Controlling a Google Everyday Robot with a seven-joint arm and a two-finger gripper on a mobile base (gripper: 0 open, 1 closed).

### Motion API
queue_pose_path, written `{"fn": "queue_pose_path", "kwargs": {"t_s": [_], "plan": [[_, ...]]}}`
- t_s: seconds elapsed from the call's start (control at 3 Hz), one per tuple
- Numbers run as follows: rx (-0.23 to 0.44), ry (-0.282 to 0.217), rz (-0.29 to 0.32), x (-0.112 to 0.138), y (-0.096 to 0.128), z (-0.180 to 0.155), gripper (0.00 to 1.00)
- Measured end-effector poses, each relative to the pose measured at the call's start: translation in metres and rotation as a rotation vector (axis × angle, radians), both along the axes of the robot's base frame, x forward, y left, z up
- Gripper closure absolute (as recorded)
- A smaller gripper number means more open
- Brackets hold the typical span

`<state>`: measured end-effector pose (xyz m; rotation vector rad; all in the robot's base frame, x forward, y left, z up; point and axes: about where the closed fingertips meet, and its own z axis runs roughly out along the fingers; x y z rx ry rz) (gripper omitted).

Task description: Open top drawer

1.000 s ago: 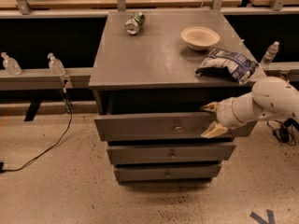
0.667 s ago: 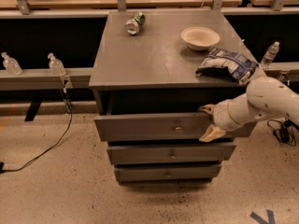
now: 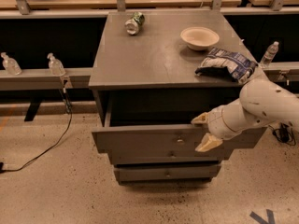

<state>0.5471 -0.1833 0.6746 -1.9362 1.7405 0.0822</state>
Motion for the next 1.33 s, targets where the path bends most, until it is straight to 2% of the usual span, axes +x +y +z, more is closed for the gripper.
{"fn": "queue_pose_path", "kwargs": {"t_s": [0.33,0.67,1.0,1.33], "plan": [[-0.002,-0.006,-0.008,-0.023,0.004,0.013,0.39],[-0.002,-0.002,-0.051,-0.048,-0.003,0.019,0.40],[0.027,0.010,-0.167,-0.080,-0.026,0.005,0.46],[0.039,-0.019,-0.201,-0.091,-0.030,0.006,0.46]]}}
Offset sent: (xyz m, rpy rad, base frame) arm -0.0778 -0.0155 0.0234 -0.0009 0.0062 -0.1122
